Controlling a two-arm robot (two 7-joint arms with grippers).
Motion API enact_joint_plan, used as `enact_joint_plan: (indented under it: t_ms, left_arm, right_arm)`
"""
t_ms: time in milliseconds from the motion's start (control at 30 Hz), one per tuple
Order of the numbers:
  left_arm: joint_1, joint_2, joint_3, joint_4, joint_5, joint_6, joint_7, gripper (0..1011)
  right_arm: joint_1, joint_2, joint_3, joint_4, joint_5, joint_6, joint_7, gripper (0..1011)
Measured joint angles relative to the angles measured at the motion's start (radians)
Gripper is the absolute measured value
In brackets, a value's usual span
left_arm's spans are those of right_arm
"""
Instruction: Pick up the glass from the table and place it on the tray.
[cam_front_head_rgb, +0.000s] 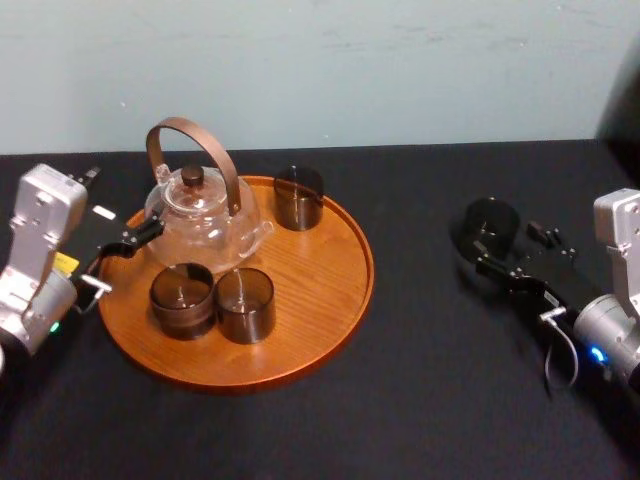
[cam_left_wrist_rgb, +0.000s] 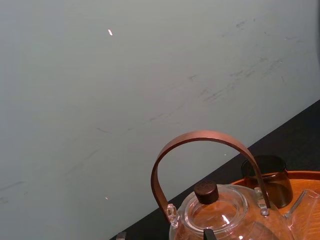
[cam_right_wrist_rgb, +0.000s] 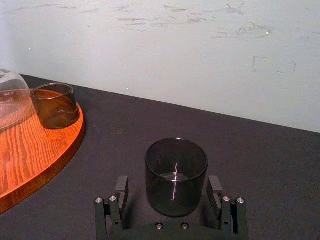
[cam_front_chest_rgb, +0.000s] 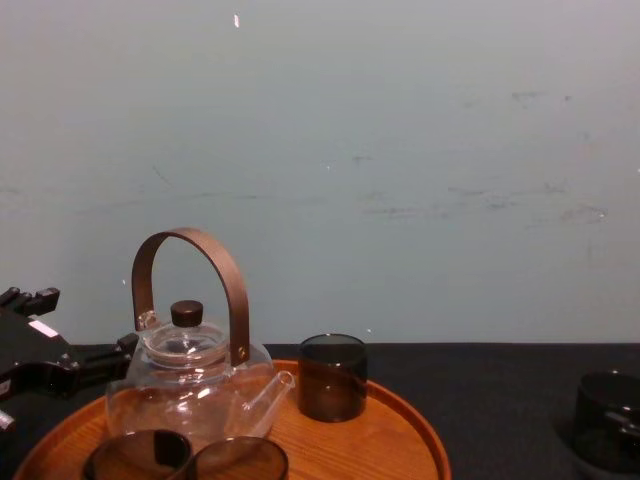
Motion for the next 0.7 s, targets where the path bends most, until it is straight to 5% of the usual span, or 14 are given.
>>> enact_joint_plan:
  t_ms: [700]
  left_arm:
    - [0.000,0.000,0.000,0.000,0.000,0.000,0.000,1001]
  right_arm:
    - [0.055,-0.012,-0.007,0.064,-0.007,-0.007,0.002,1002]
